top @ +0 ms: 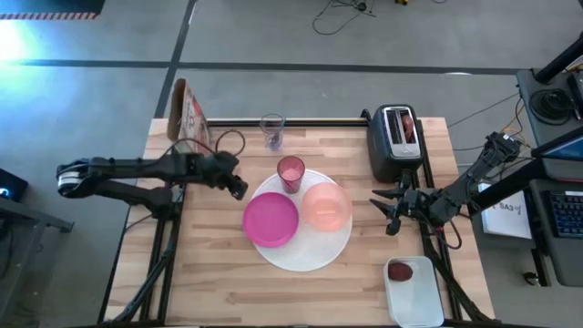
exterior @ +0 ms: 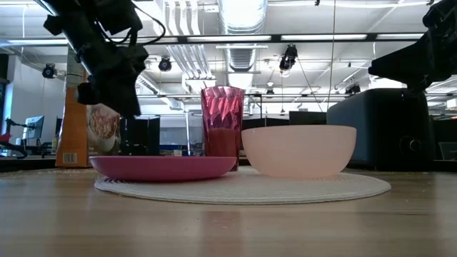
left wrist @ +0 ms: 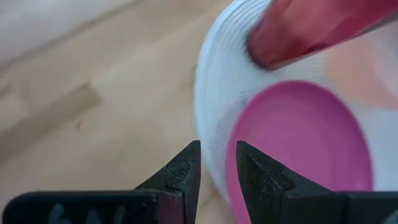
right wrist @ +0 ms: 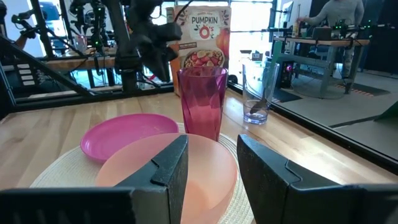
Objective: Arrange a breakfast setting
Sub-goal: Pour the cereal from the cereal box into the orange bowl on the placemat
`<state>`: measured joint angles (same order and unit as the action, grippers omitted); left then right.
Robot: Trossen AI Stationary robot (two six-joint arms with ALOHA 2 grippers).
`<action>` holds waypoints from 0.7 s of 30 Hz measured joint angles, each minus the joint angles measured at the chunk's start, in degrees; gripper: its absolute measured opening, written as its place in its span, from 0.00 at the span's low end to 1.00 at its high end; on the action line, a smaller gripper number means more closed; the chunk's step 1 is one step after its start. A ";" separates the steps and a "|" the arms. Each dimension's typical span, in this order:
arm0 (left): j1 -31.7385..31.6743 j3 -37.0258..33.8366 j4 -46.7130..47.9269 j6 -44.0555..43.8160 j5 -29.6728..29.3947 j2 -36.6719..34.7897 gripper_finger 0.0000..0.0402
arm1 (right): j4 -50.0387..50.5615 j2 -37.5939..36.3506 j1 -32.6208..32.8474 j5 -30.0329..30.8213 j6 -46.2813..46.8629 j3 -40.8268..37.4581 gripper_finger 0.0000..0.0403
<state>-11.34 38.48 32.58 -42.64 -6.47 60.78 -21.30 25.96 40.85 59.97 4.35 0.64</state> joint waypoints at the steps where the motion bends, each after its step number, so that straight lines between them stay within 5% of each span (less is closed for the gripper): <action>1: 0.93 0.43 1.69 -2.05 -0.97 0.40 0.21 | 0.00 0.00 0.01 0.00 0.05 -0.01 0.32; 12: 10.62 13.48 33.90 -23.79 -14.26 6.73 0.22 | 0.00 0.00 -0.01 0.02 0.03 0.00 0.32; 21: 14.02 18.20 48.27 -37.87 -20.07 8.45 0.37 | 0.00 0.00 0.01 0.01 0.05 -0.01 0.32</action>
<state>2.68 56.69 80.85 -80.51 -26.55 69.22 -21.30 25.96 40.86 59.97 4.40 0.63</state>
